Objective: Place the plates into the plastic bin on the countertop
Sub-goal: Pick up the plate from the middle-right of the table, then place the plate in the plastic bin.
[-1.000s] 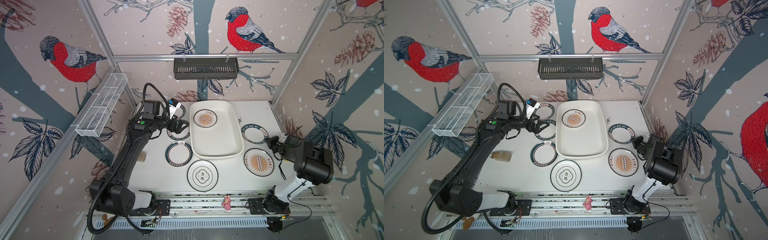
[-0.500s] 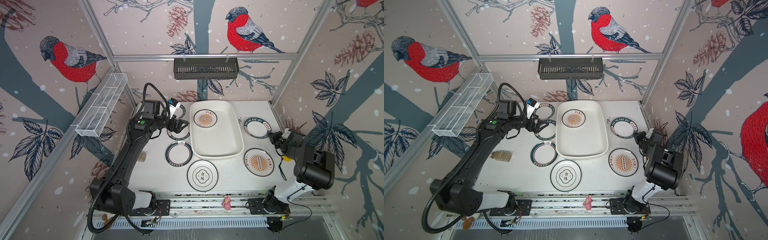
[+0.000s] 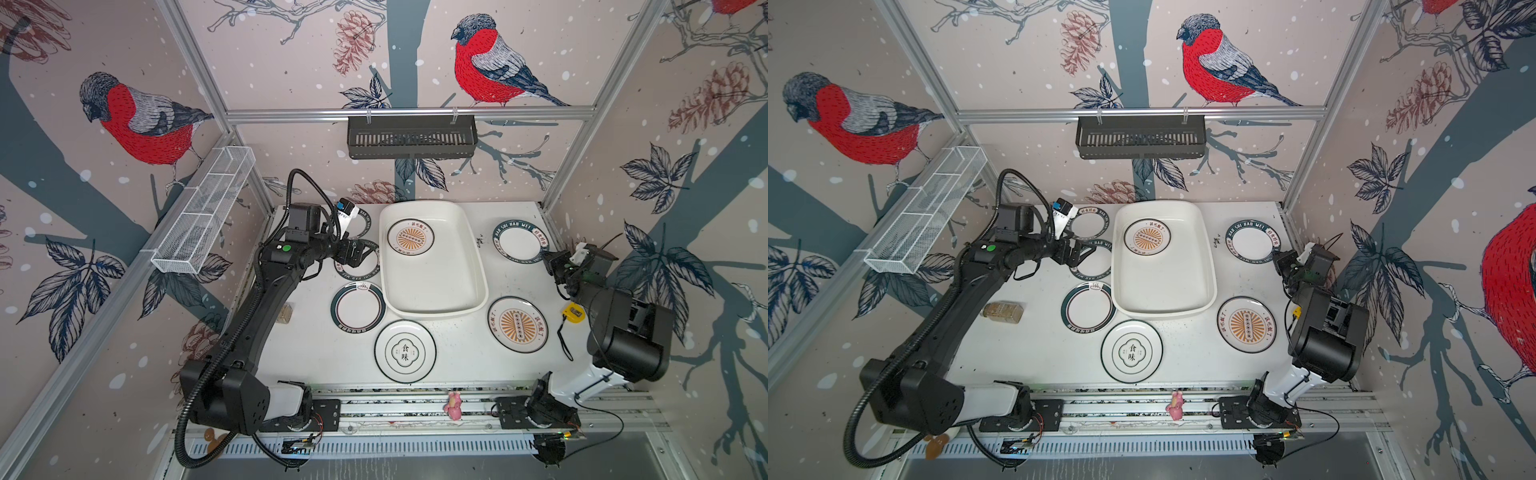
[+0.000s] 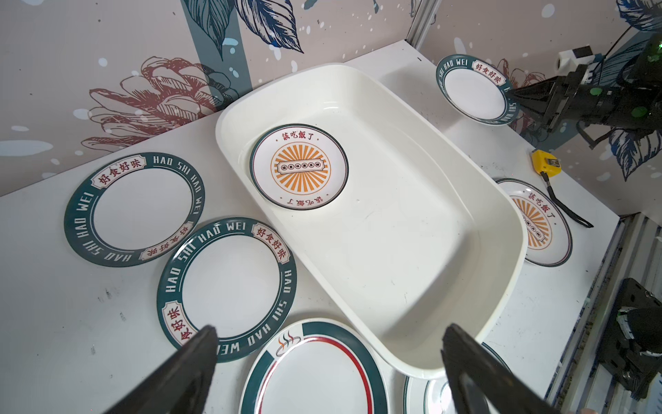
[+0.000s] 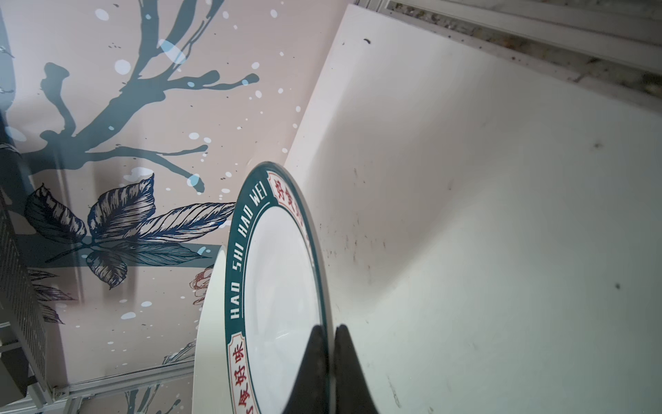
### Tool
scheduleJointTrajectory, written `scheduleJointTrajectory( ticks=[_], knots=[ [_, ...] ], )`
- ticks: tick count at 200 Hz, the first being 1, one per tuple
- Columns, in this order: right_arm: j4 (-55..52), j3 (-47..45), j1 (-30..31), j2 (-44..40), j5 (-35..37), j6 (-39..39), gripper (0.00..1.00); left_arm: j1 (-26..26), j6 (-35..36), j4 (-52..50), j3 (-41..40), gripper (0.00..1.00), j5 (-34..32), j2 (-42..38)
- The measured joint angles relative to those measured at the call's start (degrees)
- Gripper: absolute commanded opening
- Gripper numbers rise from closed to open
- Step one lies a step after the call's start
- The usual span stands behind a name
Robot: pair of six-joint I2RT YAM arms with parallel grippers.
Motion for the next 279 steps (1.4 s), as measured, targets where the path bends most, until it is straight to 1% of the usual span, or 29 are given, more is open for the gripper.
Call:
scheduleJointTrajectory(
  ticks=[21,75,98,155,195,233,279],
  knots=[
    [-0.13,0.83,1.05,-0.85,0.31,0.17,0.01,0.0,-0.02,0.31,0.22,0.97,0.02,0.13],
    [-4.5,5.07,3.98,-2.29,1.75,0.13,0.01,0.0,-0.26,1.11,0.17,0.97,0.48,-0.44],
    [-6.16,6.6,6.23,-3.21,2.89,-0.11,0.01,0.0,-0.46,1.2,0.33,0.97,0.85,-0.2],
    [-10.29,11.19,14.25,-6.25,5.79,-1.79,0.01,-0.04,-0.46,1.2,0.55,0.97,1.55,-0.31],
    [-11.89,15.08,21.75,-6.56,7.41,-2.84,0.02,-0.07,-0.61,1.2,0.57,0.97,1.86,-0.28],
    [-12.35,17.79,29.22,-4.13,8.74,-3.15,0.02,-0.15,-0.59,1.2,0.63,0.97,3.45,-0.26],
    [-11.91,18.56,35.65,0.33,10.49,-3.04,0.02,-0.33,-0.48,1.16,1.2,0.97,3.02,-0.17]
  ],
)
